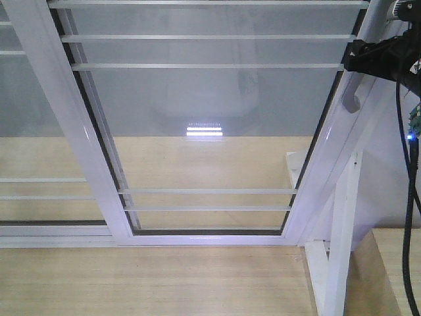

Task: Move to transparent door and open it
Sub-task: 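Move the right gripper to the grey door handle and grasp it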

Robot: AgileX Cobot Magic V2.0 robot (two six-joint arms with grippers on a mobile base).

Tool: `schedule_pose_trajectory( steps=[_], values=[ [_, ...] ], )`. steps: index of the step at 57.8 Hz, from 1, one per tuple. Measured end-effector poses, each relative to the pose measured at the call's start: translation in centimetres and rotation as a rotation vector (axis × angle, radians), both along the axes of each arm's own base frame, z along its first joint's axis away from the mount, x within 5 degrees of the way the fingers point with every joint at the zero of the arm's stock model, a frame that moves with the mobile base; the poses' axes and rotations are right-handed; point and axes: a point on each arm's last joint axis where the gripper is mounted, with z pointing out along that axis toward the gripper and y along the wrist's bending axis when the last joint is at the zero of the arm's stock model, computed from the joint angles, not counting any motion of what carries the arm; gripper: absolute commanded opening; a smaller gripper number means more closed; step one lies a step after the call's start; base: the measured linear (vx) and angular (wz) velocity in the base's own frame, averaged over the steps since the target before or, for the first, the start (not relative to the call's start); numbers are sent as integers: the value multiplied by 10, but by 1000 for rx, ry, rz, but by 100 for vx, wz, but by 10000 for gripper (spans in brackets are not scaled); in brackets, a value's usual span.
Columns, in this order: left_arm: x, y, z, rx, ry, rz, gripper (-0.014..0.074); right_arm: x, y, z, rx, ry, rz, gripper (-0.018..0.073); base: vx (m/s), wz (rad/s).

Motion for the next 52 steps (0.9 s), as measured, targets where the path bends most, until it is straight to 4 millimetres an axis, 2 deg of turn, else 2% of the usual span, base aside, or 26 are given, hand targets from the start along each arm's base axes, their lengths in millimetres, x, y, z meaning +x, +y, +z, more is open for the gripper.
schedule_pose_trajectory(
  steps=[17, 34, 42, 52],
  values=[
    [0, 0, 0, 0, 1, 0, 521, 15, 0, -16, 5, -52, 7, 512, 0, 0],
    [-1, 0, -2, 0, 23, 1, 521, 42, -5, -22, 23, -72, -10, 484, 0, 0],
    [-1, 0, -2, 0, 23, 1, 521, 46, -5, -23, 21, -81, -8, 358, 0, 0],
    [-1, 0, -2, 0, 24, 1, 521, 46, -7, -22, 31, -90, -14, 129, 0, 0]
  ],
)
